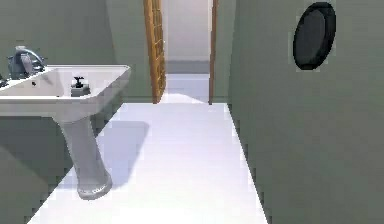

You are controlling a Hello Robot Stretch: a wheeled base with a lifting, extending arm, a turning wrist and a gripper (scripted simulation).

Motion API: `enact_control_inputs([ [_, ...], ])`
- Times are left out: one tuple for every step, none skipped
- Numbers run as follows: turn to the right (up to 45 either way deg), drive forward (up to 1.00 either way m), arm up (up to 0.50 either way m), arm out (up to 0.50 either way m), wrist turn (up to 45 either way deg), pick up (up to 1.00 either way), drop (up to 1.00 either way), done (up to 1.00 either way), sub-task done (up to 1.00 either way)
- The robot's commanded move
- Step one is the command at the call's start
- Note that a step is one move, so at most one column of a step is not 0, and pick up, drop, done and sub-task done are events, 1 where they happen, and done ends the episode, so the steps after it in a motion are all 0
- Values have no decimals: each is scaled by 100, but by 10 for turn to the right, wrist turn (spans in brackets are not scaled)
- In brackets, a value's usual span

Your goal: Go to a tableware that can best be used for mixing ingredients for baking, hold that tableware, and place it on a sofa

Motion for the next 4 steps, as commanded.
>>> enact_control_inputs([
  [0,100,0,0,0,0,0,0,0],
  [0,100,0,0,0,0,0,0,0],
  [-30,0,0,0,0,0,0,0,0],
  [0,100,0,0,0,0,0,0,0],
])
